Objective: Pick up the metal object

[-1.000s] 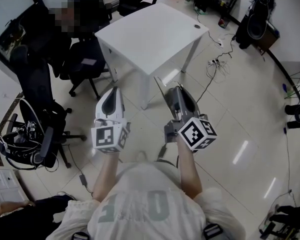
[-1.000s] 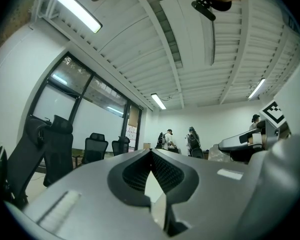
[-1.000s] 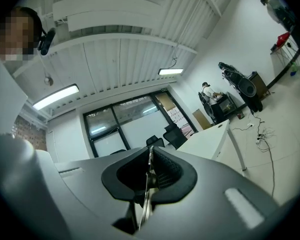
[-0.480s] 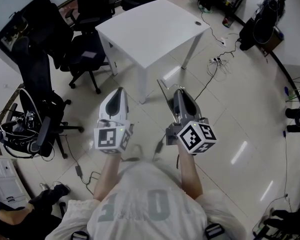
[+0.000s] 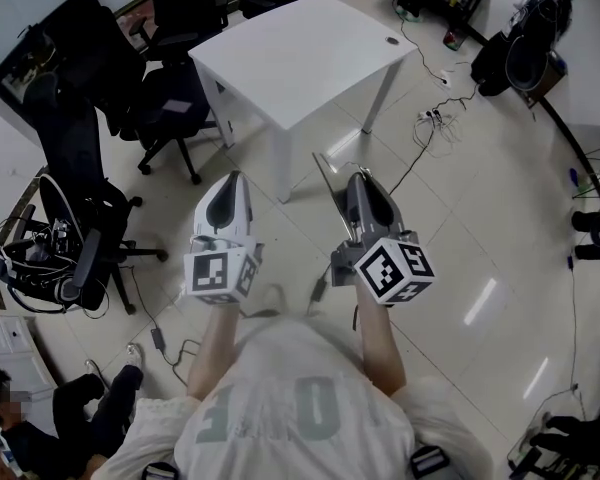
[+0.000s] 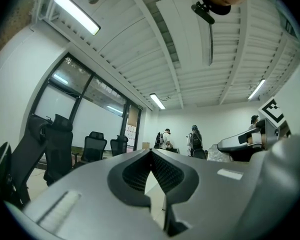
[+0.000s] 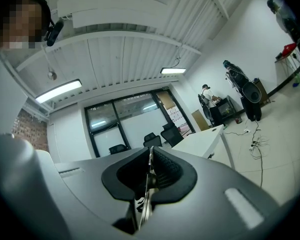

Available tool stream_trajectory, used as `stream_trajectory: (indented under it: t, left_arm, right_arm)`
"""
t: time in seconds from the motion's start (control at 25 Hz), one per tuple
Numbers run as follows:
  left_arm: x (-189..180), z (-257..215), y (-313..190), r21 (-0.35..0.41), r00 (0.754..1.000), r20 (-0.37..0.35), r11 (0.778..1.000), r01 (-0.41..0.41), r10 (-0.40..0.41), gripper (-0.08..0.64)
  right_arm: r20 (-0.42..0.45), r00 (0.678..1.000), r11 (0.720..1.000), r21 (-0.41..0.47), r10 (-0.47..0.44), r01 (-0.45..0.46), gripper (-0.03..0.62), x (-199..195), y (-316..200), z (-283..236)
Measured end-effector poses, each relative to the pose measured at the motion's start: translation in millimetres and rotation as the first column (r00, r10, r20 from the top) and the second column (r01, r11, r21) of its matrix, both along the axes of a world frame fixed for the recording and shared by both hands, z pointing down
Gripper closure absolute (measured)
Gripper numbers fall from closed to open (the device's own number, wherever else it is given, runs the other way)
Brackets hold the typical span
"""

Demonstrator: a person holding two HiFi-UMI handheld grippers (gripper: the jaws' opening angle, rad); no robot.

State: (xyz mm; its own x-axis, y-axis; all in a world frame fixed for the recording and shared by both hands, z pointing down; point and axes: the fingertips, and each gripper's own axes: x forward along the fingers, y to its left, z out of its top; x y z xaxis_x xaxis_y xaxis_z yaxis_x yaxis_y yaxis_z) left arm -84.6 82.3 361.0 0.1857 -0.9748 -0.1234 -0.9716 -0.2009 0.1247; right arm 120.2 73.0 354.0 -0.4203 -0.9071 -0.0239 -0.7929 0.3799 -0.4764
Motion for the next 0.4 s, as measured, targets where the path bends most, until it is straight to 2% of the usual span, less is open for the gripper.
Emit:
stream_trajectory:
  t: [0.4]
  left_arm:
    - [-3.7,2.3,1.4,0.009,1.0,-0.001,1.0,0.007,-0.007,0.558]
  right_arm:
    - [0.013,1.0,1.0,0.01,0.008,-0.008,0.552,1.1,1.0,-0.5]
